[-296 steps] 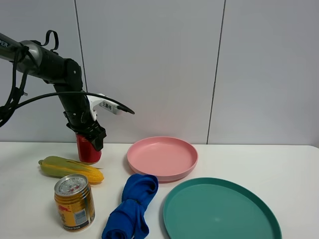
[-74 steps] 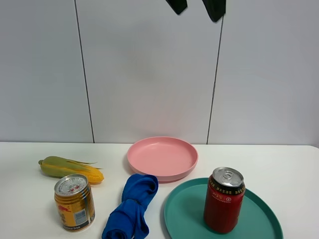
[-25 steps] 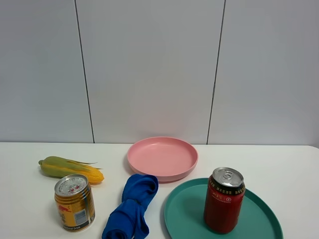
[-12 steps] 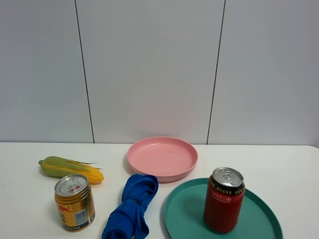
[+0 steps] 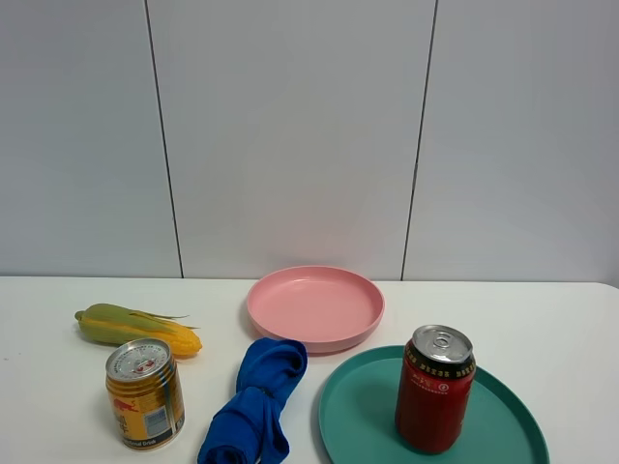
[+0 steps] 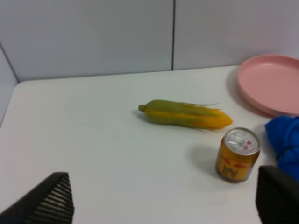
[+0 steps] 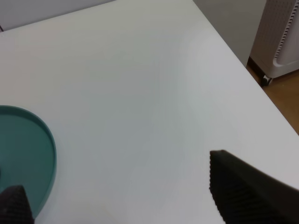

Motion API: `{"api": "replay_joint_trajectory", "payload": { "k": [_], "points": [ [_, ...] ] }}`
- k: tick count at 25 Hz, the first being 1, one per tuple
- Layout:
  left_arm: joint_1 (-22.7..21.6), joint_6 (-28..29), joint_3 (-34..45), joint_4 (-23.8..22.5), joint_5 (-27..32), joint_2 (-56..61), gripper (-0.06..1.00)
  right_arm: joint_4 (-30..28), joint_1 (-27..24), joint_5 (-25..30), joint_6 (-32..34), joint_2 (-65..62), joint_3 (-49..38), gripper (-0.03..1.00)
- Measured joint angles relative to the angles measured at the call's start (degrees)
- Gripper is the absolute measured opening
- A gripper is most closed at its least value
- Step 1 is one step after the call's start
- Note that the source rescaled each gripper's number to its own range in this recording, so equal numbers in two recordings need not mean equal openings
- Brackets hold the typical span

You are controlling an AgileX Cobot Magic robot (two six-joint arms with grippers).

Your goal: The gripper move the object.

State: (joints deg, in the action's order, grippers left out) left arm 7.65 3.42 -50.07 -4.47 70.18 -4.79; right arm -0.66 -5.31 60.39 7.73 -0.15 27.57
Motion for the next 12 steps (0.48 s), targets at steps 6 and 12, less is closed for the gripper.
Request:
{"api": "replay_joint_trajectory", "payload": {
  "k": [6, 12],
  "points": [
    [-4.65, 0.14, 7.4, 1.54, 0.15, 5.09, 0.39, 0.0, 0.0, 0.0, 0.0, 0.0, 0.0, 1.0],
    [-8.12, -2.58, 14.63, 4.08, -0.91, 5.13, 0.38, 0.0, 0.0, 0.0, 0.0, 0.0, 0.0, 1.0]
  ]
}}
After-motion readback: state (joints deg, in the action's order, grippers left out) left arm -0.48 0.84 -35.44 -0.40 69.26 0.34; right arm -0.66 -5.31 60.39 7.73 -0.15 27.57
